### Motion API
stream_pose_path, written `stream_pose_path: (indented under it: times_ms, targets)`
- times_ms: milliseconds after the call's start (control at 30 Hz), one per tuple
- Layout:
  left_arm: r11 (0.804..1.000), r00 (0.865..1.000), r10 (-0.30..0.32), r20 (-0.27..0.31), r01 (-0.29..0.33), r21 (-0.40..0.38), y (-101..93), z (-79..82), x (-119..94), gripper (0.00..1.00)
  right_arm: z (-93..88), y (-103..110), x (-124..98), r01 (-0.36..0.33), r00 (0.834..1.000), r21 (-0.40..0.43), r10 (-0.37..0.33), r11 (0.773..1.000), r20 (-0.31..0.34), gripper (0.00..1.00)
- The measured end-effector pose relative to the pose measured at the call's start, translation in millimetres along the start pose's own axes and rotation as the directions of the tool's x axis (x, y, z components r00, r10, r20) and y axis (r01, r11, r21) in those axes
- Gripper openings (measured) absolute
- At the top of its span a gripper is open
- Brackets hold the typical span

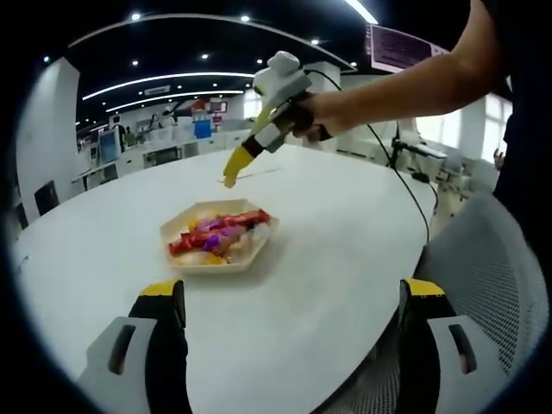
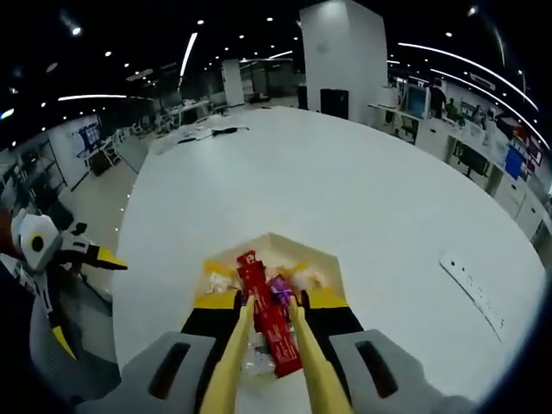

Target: Place the target food into the container with the food tongs after gripping and lifting it, then release it inside without dropping or visibly crushing the food.

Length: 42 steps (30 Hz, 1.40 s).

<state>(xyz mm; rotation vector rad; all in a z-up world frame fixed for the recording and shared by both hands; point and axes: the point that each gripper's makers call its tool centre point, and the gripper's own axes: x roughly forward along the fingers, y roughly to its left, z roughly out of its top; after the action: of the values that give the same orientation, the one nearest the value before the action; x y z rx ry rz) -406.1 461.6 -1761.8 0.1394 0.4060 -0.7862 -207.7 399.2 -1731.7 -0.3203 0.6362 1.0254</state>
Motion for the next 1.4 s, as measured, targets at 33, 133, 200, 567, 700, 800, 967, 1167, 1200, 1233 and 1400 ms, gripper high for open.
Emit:
stream_pose_path:
  times_ms: [33,133,200,567,700,800,967,1167,1200,1233,1400]
  targets:
    - [1.000,1.000,0.000,0.000,0.000,-0.001,0.1,-0.3,0,0.99,1.7,0,-2,-0.005,1.000,0.003,0.005,1.000,0.006,0.26]
    - [1.000,1.000,-0.001,-0.003,0.001,0.004,-0.3,-0.7,0,0.99,6.2,0,-6,-0.005,1.000,0.007,0.005,1.000,0.030,0.26]
    - [1.000,1.000,-0.002,-0.004,0.002,0.008,-0.5,-0.9,0,0.99,8.0,-2,-9,0.005,0.999,0.009,-0.005,1.000,0.040,0.26]
    - [1.000,1.000,-0.027,-0.011,0.027,-0.013,-5.5,-2.0,2,0.99,35.4,-3,-46,0.014,0.986,-0.059,-0.004,0.998,0.168,0.26]
    - [0.997,0.999,-0.029,0.039,0.032,-0.076,-3.5,8.9,0,0.99,44.9,0,-67,0.003,0.977,-0.066,0.012,0.998,0.214,0.25]
    - [0.993,0.996,-0.080,0.042,0.083,-0.084,-7.0,10.2,-1,0.99,48.0,4,-87,-0.006,0.970,-0.072,0.023,0.997,0.240,0.25]
    - [0.991,0.992,-0.125,0.028,0.126,-0.046,-2.4,28.1,3,0.99,56.4,12,-117,-0.019,0.955,-0.087,0.044,0.996,0.293,0.24]
    - [0.957,0.963,-0.252,0.092,0.263,-0.127,5.3,92.9,7,0.91,64.6,48,-138,-0.174,0.911,-0.142,0.214,0.974,0.353,0.25]
    - [0.952,0.959,-0.276,0.069,0.283,-0.120,7.1,100.4,8,0.89,63.2,51,-141,-0.173,0.910,-0.166,0.222,0.971,0.350,0.25]
    - [0.966,0.959,-0.256,0.125,0.257,0.009,14.4,122.6,12,0.88,60.7,59,-142,-0.199,0.908,-0.174,0.249,0.964,0.336,0.25]
    - [0.938,0.929,-0.342,0.139,0.329,0.107,2.4,164.3,15,0.83,66.4,80,-154,-0.229,0.880,-0.208,0.293,0.951,0.373,0.24]
